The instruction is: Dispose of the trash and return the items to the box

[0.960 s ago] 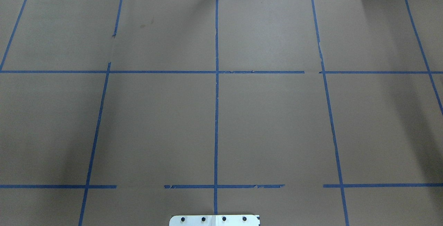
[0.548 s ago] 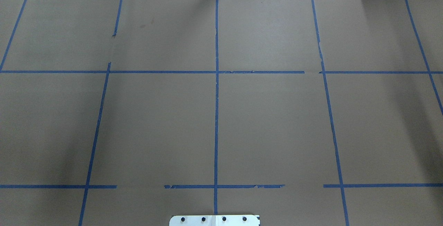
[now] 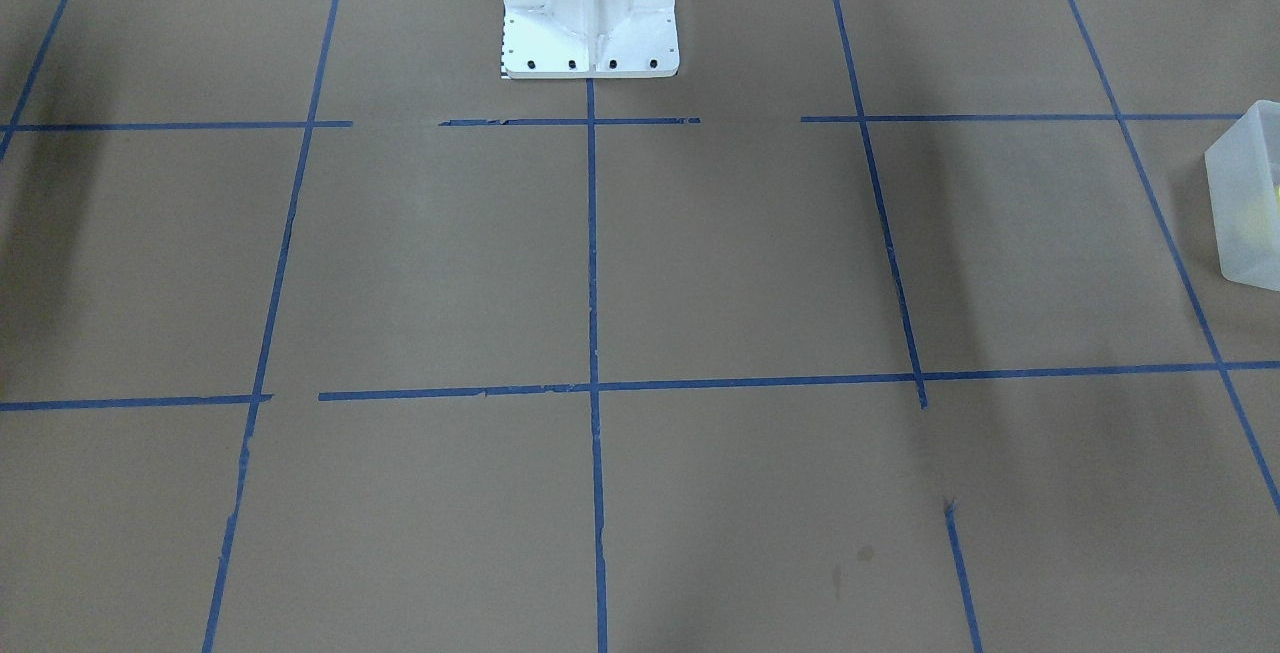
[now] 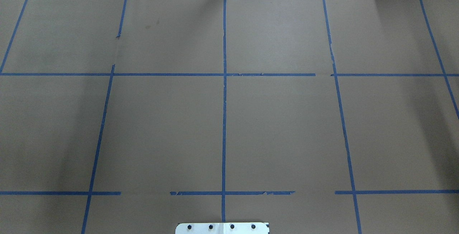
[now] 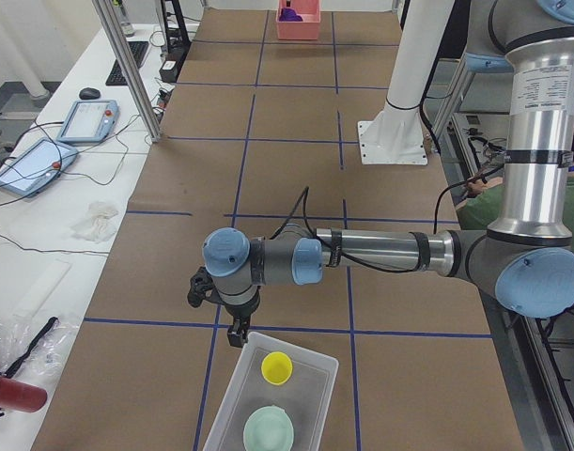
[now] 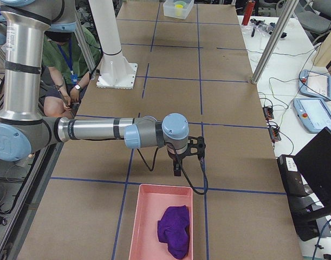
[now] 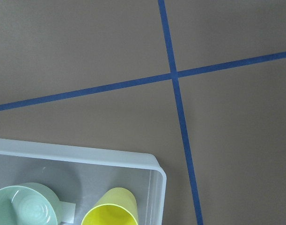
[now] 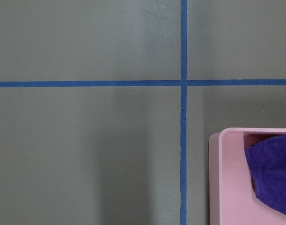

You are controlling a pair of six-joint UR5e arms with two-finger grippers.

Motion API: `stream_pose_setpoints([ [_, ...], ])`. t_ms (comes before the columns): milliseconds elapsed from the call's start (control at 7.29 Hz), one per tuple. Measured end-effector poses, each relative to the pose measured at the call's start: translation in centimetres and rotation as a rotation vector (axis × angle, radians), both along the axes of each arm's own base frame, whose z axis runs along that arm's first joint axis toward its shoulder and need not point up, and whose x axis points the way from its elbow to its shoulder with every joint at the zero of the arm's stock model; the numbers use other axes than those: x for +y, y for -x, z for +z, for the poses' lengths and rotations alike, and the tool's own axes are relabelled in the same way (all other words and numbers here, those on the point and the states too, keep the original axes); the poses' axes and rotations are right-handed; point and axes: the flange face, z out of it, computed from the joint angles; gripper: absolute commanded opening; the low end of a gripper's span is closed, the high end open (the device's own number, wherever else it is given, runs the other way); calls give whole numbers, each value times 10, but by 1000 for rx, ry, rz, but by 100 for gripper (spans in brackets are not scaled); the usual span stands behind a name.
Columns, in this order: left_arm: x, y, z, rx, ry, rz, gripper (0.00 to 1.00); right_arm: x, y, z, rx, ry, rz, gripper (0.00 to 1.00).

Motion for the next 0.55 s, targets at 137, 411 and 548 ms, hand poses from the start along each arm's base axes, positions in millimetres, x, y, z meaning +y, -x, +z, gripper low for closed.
stream_pose_setpoints([
  [137,1,0,3,1,7,1,100,1,-1,7,-16,8,-4,100],
  [411,0,0,3,-1,10,0,100,3,-6,14,-36,17,3,100],
  [548,-2,0,2,-3,9,-1,100,3,-8,14,-38,18,7,100],
])
